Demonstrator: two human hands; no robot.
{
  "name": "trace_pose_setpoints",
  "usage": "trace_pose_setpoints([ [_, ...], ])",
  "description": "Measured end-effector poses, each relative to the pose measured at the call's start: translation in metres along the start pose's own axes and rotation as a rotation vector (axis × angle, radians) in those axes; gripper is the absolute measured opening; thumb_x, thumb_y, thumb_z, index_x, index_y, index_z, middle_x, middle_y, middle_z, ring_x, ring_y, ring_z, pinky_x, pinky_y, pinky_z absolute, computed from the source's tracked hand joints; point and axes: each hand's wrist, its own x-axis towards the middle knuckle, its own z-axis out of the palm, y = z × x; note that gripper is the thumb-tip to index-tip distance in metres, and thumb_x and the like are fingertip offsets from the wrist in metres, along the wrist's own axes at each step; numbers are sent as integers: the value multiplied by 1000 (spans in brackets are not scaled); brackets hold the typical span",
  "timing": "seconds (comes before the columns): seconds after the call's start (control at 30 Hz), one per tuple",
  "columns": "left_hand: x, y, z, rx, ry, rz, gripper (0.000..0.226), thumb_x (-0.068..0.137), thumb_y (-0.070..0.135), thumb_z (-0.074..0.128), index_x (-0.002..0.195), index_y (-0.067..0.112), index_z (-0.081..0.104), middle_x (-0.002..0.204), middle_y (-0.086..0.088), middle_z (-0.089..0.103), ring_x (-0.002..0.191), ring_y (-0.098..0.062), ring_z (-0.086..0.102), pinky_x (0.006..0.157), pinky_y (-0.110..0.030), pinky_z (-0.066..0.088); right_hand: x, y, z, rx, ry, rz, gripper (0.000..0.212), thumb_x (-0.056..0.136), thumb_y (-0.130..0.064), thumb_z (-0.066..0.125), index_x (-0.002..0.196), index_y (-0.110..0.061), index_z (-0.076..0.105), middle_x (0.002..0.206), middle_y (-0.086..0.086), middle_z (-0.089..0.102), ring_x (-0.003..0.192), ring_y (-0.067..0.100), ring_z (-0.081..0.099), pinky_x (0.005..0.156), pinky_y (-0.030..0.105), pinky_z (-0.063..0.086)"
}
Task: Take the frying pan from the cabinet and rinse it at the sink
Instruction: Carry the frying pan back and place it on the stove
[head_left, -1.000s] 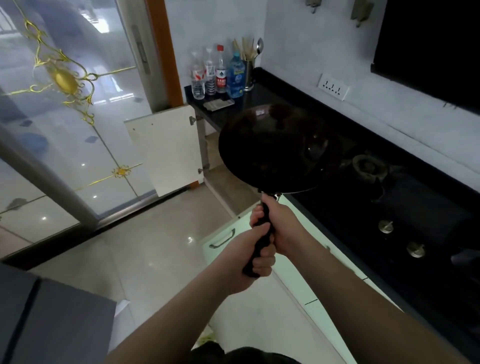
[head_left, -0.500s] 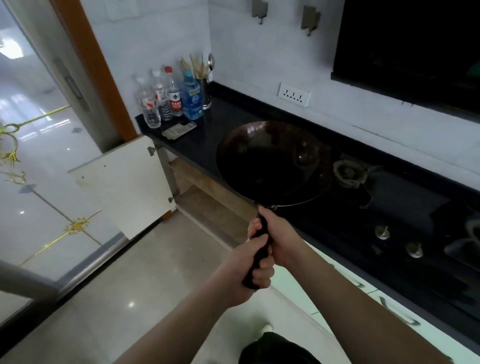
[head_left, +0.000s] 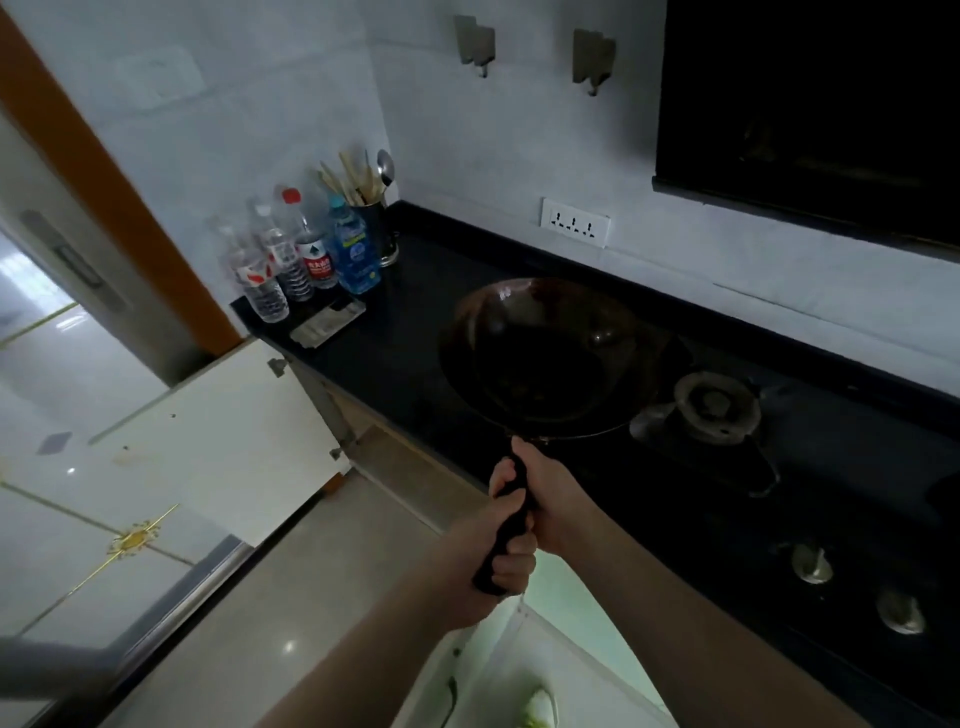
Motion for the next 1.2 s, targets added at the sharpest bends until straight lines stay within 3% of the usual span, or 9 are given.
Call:
trace_pose_setpoints([
  [0.07, 16, 10, 1, -3, 9, -5, 32, 99, 37, 47, 78, 13, 48, 56, 3, 34, 35, -4, 28, 32, -14, 23, 12, -14, 0, 31, 11, 2, 43, 101, -38, 42, 66, -13, 40, 60, -1, 41, 42, 9, 48, 35, 17, 35],
  [0.2, 41, 26, -1, -33, 1, -18, 30, 96, 34, 50, 77, 12, 50, 55, 2, 35, 34, -4, 29, 30, -14, 23, 38, -33, -3, 76, 44, -11, 40, 99, -36, 47, 67, -13, 42, 57, -2, 44, 45, 9, 48, 55, 18, 33],
  [0.3, 56, 36, -5, -45, 2, -26, 28, 93, 34, 52, 77, 11, 51, 53, 2, 36, 33, -4, 30, 30, -14, 23, 51, -43, -4, 66, 40, -20, 42, 100, -36, 46, 65, -13, 41, 56, -1, 43, 44, 9, 48, 47, 18, 40],
  [0.43, 76, 46, -11, -80, -3, -32, 28, 92, 34, 54, 76, 11, 52, 53, 3, 36, 32, -3, 30, 31, -14, 20, 69, -53, -4, 32, 57, -44, 43, 100, -38, 43, 65, -13, 43, 53, -2, 45, 44, 9, 50, 57, 20, 35],
  [0.57, 88, 54, -20, -139, -24, -45, 28, 91, 33, 54, 75, 9, 53, 51, 3, 36, 31, -3, 30, 30, -13, 20, 82, -58, -2, 58, 95, -26, 41, 100, -37, 45, 66, -12, 44, 57, -2, 46, 45, 9, 50, 47, 18, 39],
  [0.7, 98, 59, -24, -118, -14, -51, 29, 91, 33, 55, 74, 9, 55, 52, 2, 37, 32, -3, 30, 31, -13, 20, 95, -61, -4, 57, 102, -34, 40, 98, -39, 47, 68, -12, 45, 56, -2, 48, 45, 9, 50, 57, 21, 31],
  [1.2, 115, 65, -32, -97, -15, -93, 28, 93, 32, 54, 76, 10, 52, 52, 2, 39, 33, -3, 32, 29, -14, 23, 106, -66, -7, 125, 139, -41, 39, 99, -36, 48, 69, -12, 45, 56, 0, 46, 53, 11, 44, 60, 22, 40],
])
